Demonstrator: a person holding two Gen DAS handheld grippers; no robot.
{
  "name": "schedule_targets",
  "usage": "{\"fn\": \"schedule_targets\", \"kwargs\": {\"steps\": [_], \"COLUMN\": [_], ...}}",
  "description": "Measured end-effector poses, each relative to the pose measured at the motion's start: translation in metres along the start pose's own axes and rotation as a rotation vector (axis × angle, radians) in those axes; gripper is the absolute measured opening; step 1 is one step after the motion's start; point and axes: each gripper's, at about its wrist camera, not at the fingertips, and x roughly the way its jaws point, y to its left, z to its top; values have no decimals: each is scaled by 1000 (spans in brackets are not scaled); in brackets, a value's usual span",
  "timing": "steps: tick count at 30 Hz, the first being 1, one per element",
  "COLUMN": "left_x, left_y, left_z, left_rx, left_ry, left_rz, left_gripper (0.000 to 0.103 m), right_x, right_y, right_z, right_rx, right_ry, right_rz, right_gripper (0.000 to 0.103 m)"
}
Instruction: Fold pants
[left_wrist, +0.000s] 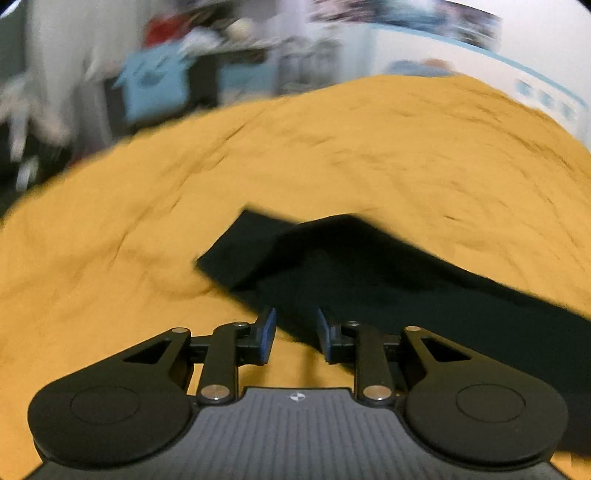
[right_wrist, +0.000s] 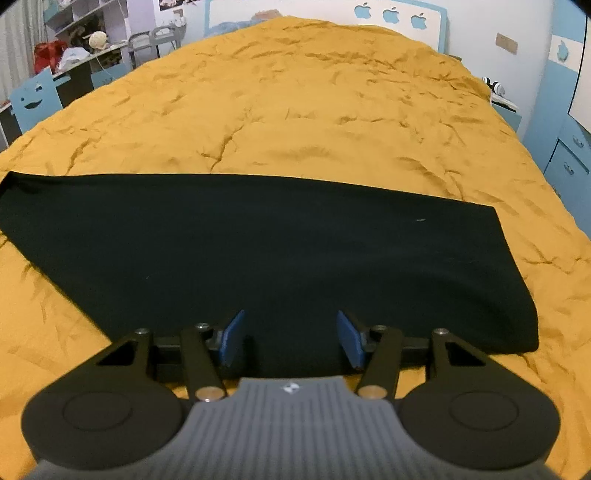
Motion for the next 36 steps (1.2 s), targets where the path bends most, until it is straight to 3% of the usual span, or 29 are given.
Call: {"fn": "schedule_targets", "kwargs": {"steps": [3,7,11,13,15,18,22,25,31,36], "left_x": [17,34,54,59,64,58,24,-17,-99,-146], "left_y": [37,66,67,64,63,60,38,0,-115,-224], "left_z": [-5,-13,-12,-11,-12,-10,10,25,30,-13], "left_rx": [-227,-445,-510,-513,-541,-558,-495,-362,25,380], "left_ry": [58,53,59,59,59,16,-92,-176,-328,-451], "left_rz": [-88,-224,-260,-243,-235,-244,-308,-352,-367,-376], "left_gripper": [47,52,51,42,14,4,3,3,3,3], "right_x": [7,16,21,21,21,18,13,6,-11,-24], "right_y": [7,19,27,28,30,31,22,14,-2,-21], "right_z": [2,7,7,7,7,6,5,5,-1,-8], "right_rx": [-26,-62,-92,-96,-110,-124,-103,-75,-37,17], "right_ry": [7,14,25,26,24,17,3,-16,-47,-62], "right_rz": [1,0,-4,-5,-13,-11,-16,-13,7,12], "right_gripper": [52,52,52,52,52,52,52,52,52,52]}}
